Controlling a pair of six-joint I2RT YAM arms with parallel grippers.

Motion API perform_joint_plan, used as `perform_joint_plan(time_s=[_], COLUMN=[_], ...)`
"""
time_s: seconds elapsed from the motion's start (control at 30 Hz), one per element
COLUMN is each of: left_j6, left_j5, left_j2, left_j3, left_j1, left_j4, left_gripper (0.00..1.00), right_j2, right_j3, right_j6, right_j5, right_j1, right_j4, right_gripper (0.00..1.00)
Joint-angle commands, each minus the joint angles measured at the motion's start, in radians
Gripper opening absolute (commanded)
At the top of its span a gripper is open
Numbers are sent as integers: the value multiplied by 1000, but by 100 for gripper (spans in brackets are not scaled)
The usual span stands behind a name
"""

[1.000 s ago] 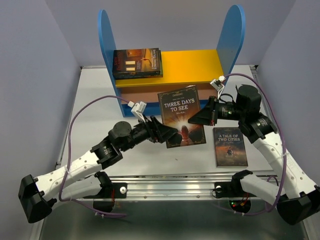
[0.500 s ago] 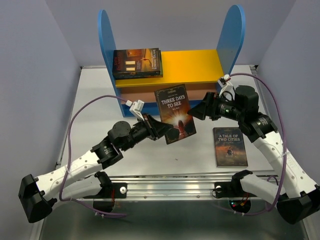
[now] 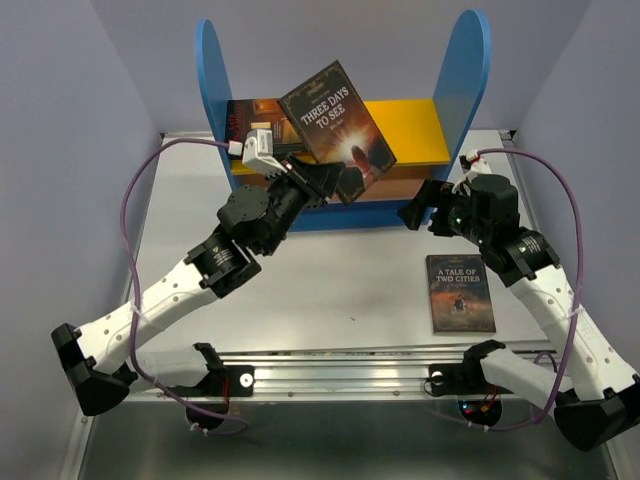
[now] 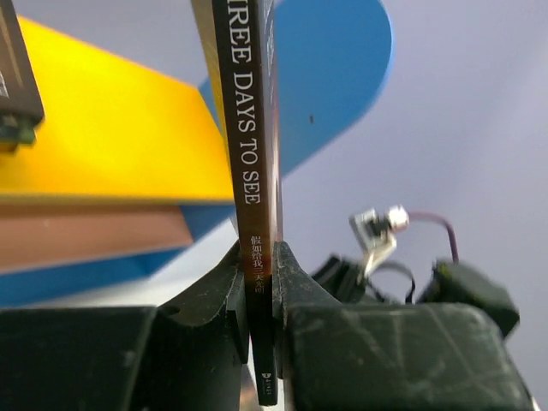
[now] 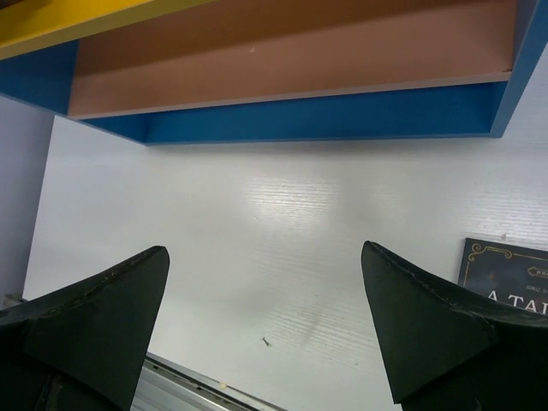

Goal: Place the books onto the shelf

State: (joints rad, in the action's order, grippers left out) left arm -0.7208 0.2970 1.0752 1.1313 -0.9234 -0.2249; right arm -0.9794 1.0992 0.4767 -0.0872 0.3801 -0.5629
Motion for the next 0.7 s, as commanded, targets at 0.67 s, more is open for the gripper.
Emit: perform_joint_plan(time_s=[0.67], left_j6=[-474], left_j5=[614], left_j2=[353], left_j3=[446], left_j1=[205], left_j4=[332], left_gripper=[0], right_j2=[-67], right_j3=[83], right_j6=[-33], right_j5=[-34], right_j1=[3], right_j4=[11], right_gripper=[100])
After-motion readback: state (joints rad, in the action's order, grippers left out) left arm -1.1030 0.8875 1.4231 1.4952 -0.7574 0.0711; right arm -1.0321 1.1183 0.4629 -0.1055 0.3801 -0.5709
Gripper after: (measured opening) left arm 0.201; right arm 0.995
